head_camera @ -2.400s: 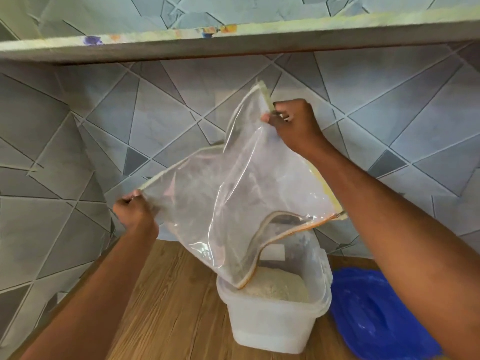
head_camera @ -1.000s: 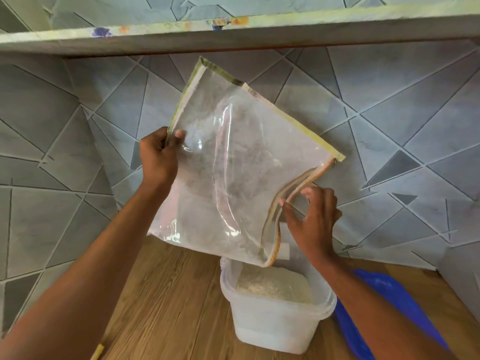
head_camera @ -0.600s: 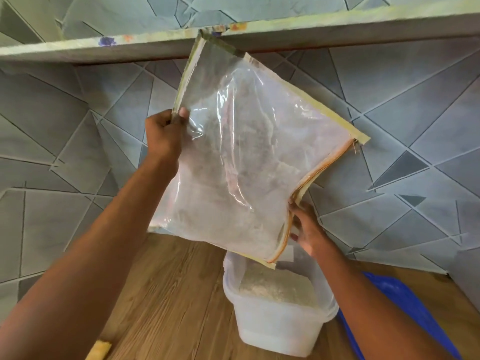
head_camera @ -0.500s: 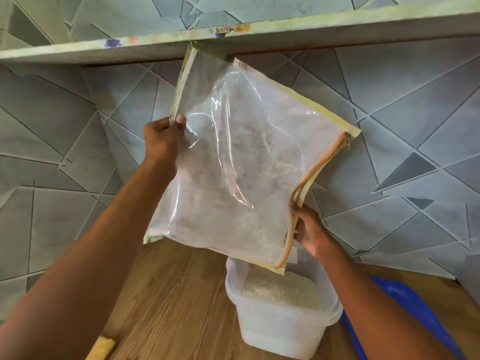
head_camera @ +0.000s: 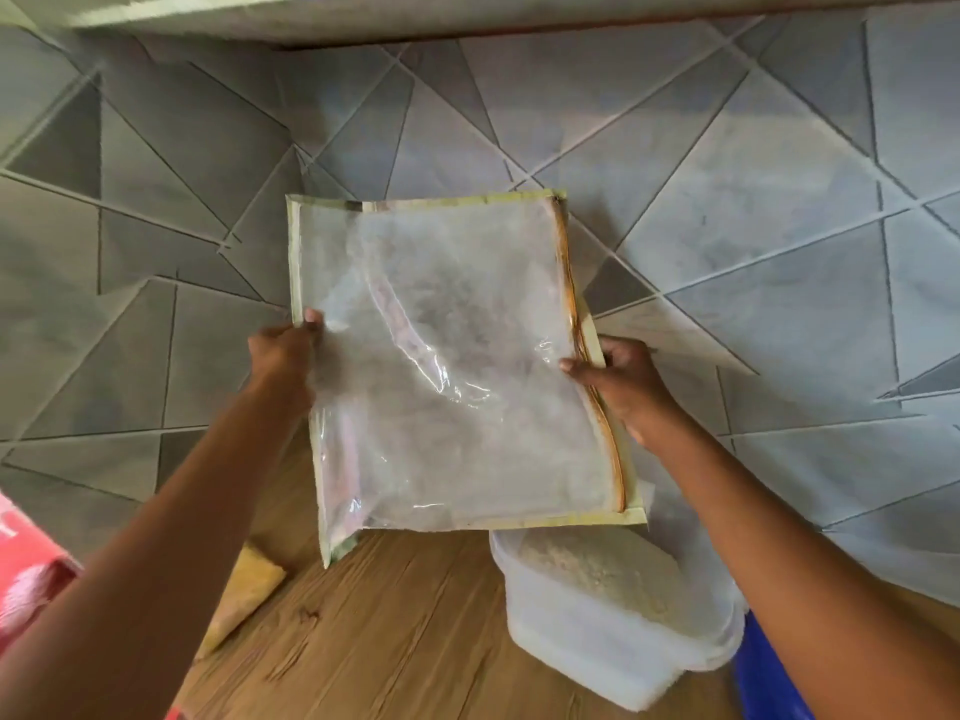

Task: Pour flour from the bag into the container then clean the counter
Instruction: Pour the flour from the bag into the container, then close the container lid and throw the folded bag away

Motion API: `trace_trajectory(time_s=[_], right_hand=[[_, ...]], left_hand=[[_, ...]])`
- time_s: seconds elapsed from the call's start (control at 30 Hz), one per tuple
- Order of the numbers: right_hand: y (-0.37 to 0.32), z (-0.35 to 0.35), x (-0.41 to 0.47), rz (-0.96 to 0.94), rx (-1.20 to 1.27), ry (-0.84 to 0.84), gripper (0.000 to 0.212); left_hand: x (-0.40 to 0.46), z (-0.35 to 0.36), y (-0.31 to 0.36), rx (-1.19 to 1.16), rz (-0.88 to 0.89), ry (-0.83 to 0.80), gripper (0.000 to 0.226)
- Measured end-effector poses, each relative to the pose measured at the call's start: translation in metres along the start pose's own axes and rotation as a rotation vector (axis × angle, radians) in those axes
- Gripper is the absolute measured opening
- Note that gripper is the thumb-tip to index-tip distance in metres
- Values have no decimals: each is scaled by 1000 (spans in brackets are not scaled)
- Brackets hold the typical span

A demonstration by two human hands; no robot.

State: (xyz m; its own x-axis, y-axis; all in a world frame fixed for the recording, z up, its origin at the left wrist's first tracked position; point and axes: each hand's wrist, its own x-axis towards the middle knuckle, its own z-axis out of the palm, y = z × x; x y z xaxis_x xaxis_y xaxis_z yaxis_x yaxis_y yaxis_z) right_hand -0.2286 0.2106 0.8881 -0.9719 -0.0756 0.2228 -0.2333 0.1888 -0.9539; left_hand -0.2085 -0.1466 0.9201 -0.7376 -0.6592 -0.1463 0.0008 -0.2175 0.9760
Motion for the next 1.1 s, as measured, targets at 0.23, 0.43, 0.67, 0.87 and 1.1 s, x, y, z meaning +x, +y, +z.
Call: trace_trajectory(time_s=[0.23, 0.43, 0.67, 0.87, 1.1], right_hand=[[-2, 77, 80, -32, -273, -162, 16], [16, 156, 147, 2, -721, -225, 30], [81, 210, 192, 149, -926, -296, 64], [160, 238, 210, 260, -1078, -405, 56], [238, 273, 208, 246, -1183, -485, 40]], left_hand=[[68, -66, -56, 39, -111, 76, 22], [122, -112, -114, 73, -205, -27, 12], [158, -132, -175, 154, -431, -110, 21], [168, -143, -229, 238, -541, -133, 11], [174, -152, -278, 448, -610, -93, 16]])
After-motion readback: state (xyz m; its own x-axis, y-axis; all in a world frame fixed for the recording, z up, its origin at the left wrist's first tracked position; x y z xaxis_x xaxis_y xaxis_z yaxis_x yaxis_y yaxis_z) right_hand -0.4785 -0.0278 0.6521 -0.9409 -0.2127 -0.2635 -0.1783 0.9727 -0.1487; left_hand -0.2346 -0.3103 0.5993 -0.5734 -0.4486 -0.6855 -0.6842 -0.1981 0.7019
